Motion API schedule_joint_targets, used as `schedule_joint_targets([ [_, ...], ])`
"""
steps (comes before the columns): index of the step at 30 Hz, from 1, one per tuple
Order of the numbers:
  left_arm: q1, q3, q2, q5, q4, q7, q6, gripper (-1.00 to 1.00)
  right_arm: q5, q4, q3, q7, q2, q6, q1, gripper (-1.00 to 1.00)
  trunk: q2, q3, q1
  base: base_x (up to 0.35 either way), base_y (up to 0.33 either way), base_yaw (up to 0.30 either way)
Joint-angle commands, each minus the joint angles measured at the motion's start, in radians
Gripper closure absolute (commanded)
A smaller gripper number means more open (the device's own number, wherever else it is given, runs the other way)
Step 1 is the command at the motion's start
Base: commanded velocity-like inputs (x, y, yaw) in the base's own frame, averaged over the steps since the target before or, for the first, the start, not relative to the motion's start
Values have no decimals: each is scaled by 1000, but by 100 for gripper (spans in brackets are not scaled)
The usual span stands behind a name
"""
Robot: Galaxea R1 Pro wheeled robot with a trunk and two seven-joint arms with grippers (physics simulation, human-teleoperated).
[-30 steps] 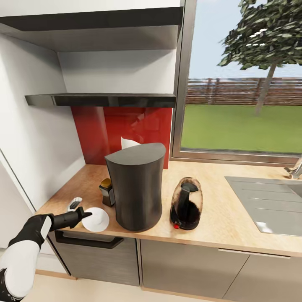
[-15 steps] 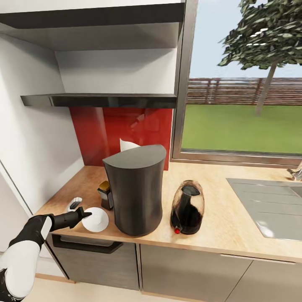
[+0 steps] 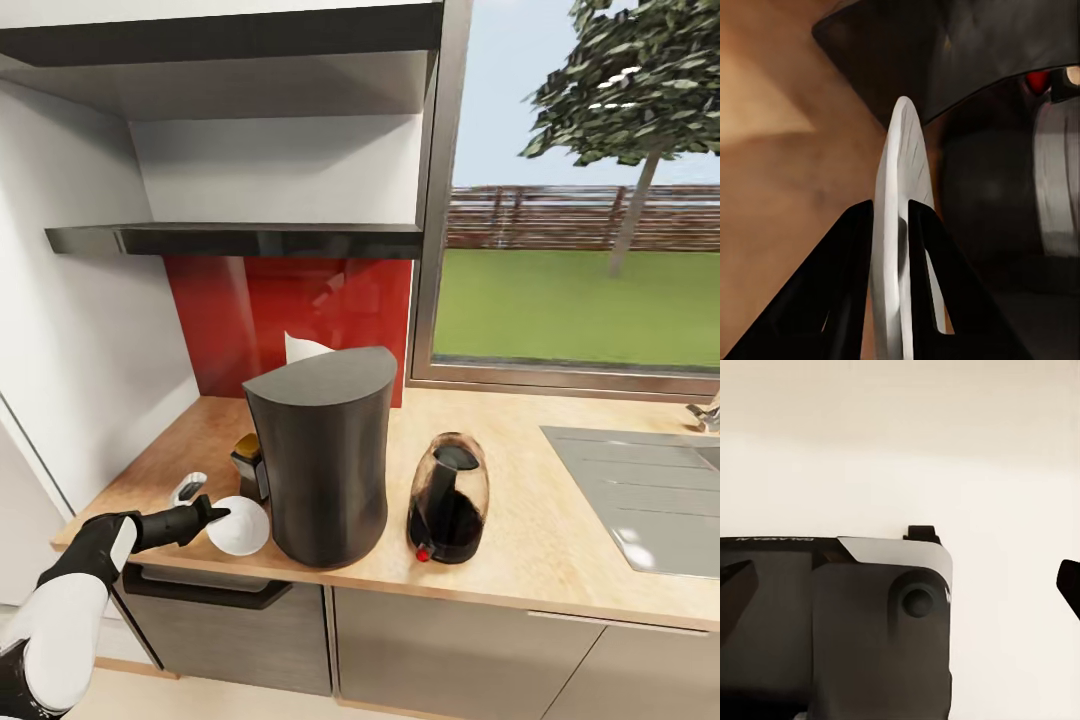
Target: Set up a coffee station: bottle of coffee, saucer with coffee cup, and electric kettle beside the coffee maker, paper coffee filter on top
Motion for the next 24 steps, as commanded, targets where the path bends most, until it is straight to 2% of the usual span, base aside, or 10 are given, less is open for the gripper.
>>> schedule_joint_targets([
  [1, -2, 8, -1, -12, -1, -6, 4, 100, -10, 0, 8, -1, 0, 1, -1, -100, -2, -2, 1, 0, 0, 0],
  [11, -2, 6, 6, -17, 0, -5, 4, 100, -10, 0, 8, -1, 0, 1, -1, -100, -2, -2, 1, 69, 0, 0],
  [17, -2, 6, 1, -14, 0, 69, 2, 100, -10, 0, 8, -1, 0, 1, -1, -100, -2, -2, 1, 0, 0, 0],
  [23, -2, 6, 0, -13, 0, 75, 2, 100, -10, 0, 8, -1, 0, 1, -1, -100, -2, -2, 1, 0, 0, 0],
  [24, -2, 6, 0, -14, 0, 75, 2, -100, -10, 0, 8, -1, 0, 1, -1, -100, -2, -2, 1, 0, 0, 0],
])
